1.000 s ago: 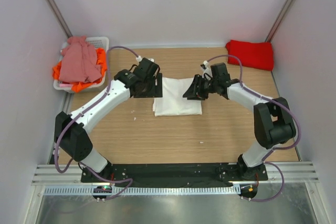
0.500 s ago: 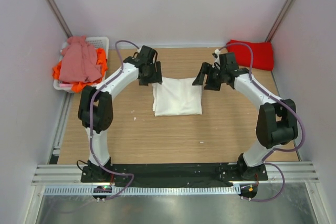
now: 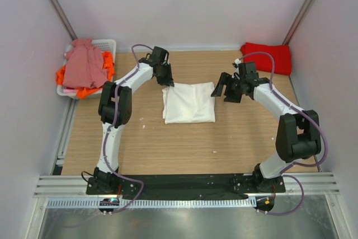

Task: Fold and stack the t-shirts
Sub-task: Fold the tshirt

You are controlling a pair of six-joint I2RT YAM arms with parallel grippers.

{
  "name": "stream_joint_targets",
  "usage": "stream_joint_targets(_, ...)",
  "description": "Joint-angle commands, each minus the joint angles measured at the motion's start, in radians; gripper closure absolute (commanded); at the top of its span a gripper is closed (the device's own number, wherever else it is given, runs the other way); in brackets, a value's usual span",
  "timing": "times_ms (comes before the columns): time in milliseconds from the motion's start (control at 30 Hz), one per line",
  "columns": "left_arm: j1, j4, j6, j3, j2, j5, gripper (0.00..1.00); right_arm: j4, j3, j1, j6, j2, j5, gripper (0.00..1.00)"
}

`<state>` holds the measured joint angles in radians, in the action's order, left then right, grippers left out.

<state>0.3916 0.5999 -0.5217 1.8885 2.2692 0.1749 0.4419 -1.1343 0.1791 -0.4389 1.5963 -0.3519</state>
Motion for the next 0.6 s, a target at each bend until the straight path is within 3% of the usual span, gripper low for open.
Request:
stream_joint_targets(0, -0.025, -0.051, -0.001, 0.070, 0.032, 0.112, 0.90, -0.048, 0.022, -0.018, 0.002, -0.056, 0.027, 0.23)
stream_joint_targets(33, -0.025, -0.046, -0.004, 0.087, 0.030, 0.118, 1.00, -0.049, 0.025, -0.021, 0.000, -0.052, 0.022, 0.23)
stream_joint_targets(200, -0.025, -0.042, -0.017, 0.089, -0.025, 0.133, 1.00, -0.058, 0.025, -0.023, -0.004, -0.039, 0.016, 0.23)
stream_joint_targets(567, -0.040, 0.037, 0.008, 0.026, -0.083, 0.028, 1.00, -0.071, 0.027, -0.036, -0.012, -0.018, 0.022, 0.22)
